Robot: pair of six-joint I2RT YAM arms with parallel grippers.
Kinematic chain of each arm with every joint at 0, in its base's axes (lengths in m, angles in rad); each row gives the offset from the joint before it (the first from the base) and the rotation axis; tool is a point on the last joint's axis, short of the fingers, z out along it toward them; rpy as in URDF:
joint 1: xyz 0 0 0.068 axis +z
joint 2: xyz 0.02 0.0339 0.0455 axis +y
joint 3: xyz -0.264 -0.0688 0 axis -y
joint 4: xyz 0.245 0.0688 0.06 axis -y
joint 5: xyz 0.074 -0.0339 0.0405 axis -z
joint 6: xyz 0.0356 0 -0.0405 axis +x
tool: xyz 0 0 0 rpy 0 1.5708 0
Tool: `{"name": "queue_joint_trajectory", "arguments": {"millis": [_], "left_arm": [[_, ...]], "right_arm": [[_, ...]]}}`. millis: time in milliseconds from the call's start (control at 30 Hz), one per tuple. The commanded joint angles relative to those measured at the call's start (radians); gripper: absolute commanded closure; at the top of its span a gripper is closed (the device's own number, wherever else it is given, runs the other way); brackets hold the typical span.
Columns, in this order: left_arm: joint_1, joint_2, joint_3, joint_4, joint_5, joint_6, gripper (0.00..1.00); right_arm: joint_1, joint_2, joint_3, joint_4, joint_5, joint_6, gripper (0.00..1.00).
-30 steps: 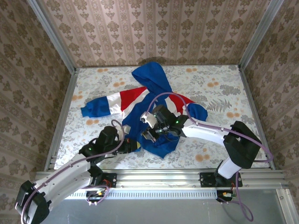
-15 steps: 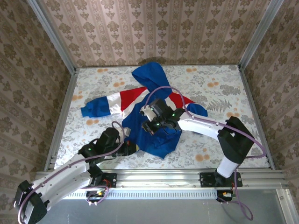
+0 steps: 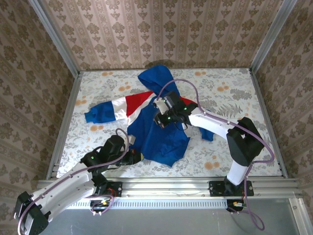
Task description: Zip up the jacket
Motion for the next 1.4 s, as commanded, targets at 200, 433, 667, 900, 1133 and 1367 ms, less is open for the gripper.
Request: {"name": "queue_joint_trajectory", "arguments": {"millis": [200, 433, 667, 900, 1133, 1367], "left_arm": [[-0.015, -0.034, 0.027, -0.156, 0.006, 0.028, 1.00], [-0.015, -0.057, 0.022, -0.191, -0.009, 0.025, 1.00], [-0.015, -0.062, 0.020, -0.210, -0.039, 0.017, 1.00], [-0.015, -0.063, 0.020, -0.229, -0.059, 0.002, 1.00], [-0.007, -0.055, 0.024, -0.260, -0.110, -0.006, 1.00], [0.026, 0.013, 0.032, -0.253, -0.084, 0.007, 1.00]], "right_arm": [[-0.130, 0.053, 0.113, -0.004, 0.051, -0.021, 1.00], [-0.208, 0.077, 0.154, -0.002, 0.040, -0.020, 1.00], [-0.274, 0.127, 0.227, -0.022, 0.047, -0.038, 1.00], [-0.330, 0.193, 0.293, -0.016, 0.038, -0.036, 1.00], [-0.369, 0.288, 0.396, -0.025, 0.032, -0.035, 1.00], [-0.378, 0.363, 0.472, -0.026, 0.038, -0.038, 1.00]]}}
